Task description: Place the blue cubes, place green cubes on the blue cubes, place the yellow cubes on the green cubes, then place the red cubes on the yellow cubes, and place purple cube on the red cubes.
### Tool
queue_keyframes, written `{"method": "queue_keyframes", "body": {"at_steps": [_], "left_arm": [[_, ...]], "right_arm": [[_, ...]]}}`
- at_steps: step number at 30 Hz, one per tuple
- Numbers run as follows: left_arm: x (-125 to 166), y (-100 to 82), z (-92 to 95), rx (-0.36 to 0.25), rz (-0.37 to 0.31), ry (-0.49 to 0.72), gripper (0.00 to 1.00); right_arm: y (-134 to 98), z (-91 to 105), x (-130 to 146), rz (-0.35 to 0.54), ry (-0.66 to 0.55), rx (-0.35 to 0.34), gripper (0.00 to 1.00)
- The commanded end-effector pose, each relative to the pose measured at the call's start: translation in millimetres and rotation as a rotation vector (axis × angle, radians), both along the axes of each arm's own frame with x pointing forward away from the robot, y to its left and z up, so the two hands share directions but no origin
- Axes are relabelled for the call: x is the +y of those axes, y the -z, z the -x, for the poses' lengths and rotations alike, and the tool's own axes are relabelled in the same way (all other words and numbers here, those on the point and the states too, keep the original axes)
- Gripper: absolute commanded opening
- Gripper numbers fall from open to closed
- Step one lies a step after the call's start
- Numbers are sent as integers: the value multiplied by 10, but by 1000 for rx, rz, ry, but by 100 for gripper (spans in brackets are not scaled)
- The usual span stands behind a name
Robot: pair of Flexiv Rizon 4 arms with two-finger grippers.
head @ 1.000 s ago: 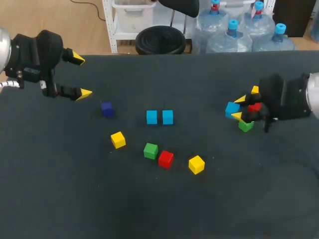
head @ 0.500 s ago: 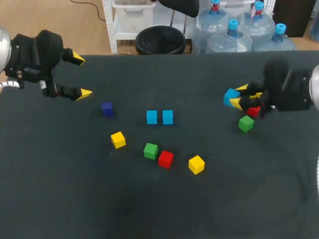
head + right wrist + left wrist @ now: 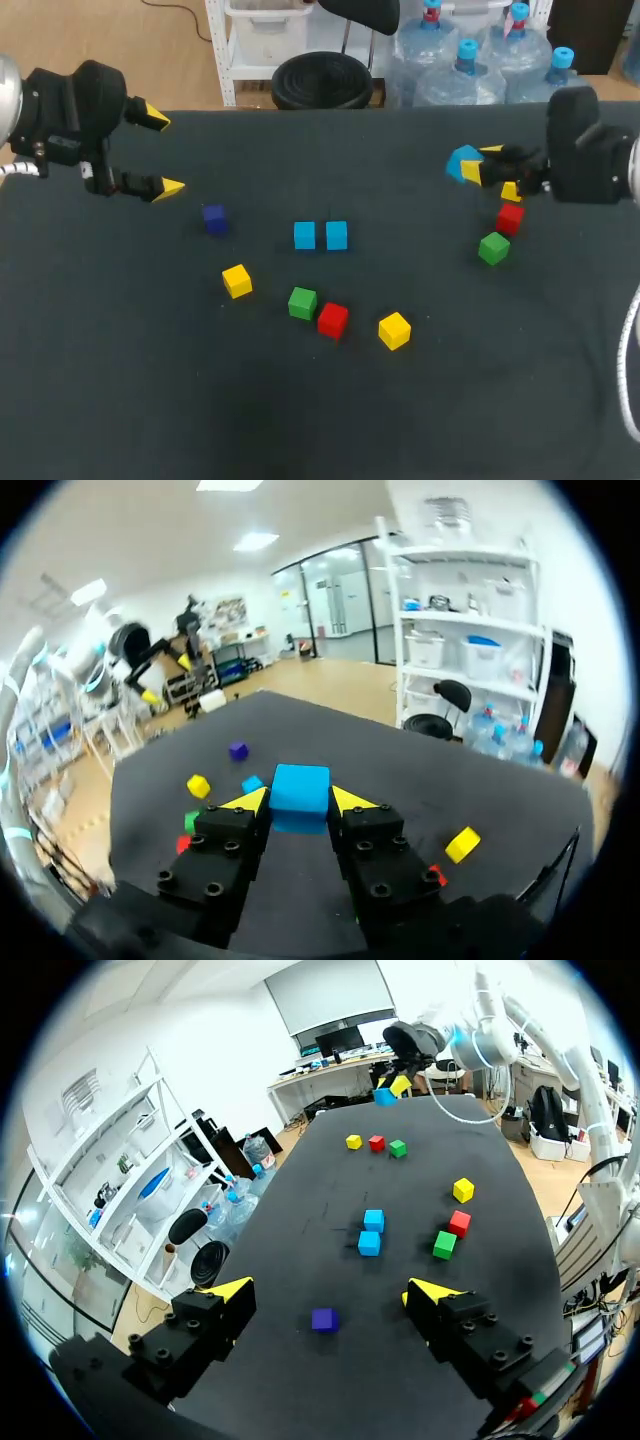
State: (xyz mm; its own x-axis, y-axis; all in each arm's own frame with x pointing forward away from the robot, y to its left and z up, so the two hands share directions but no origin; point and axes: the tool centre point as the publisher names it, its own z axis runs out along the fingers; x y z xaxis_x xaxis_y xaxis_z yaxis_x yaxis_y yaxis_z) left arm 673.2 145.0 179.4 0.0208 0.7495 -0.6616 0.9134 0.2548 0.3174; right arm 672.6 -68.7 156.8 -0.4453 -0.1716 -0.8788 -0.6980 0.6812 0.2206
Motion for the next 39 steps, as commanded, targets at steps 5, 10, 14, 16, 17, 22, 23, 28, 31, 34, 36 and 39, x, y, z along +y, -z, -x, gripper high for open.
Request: {"method": "queue_keyframes", "body": {"at_steps": [5,10,14,16,17,22,23,28,31,34,36,39], "left_arm": [[20,11,11,-6,7,4,100],[20,11,11,-6,7,4,100],[20,11,11,-6,7,4,100],[20,11,11,-6,7,4,100],[20,11,11,-6,7,4,100],[20,11,11,-6,7,4,100],[20,11,11,-6,7,4,100],[20,11,11,-6,7,4,100],[20,11,11,-6,7,4,100],[20,11,11,-6,7,4,100],[20,11,11,-6,7,4,100],[20,11,11,-6,7,4,100]], "right_arm": [[142,-119,146,-409,-558,183,0],[184,-125,246,-406,-528,222,0],[211,-106,290,-408,-503,238,0],[229,-96,306,-411,-480,252,0],[242,-93,310,-408,-480,254,0],[294,-87,349,-379,-491,258,0],[299,-88,356,-373,-494,258,0],[308,-94,377,-344,-514,254,0],[306,-116,366,-334,-521,250,0],[302,-133,342,-308,-531,240,0],[297,-140,332,-282,-537,233,0],[301,-148,316,-214,-543,218,0]]}}
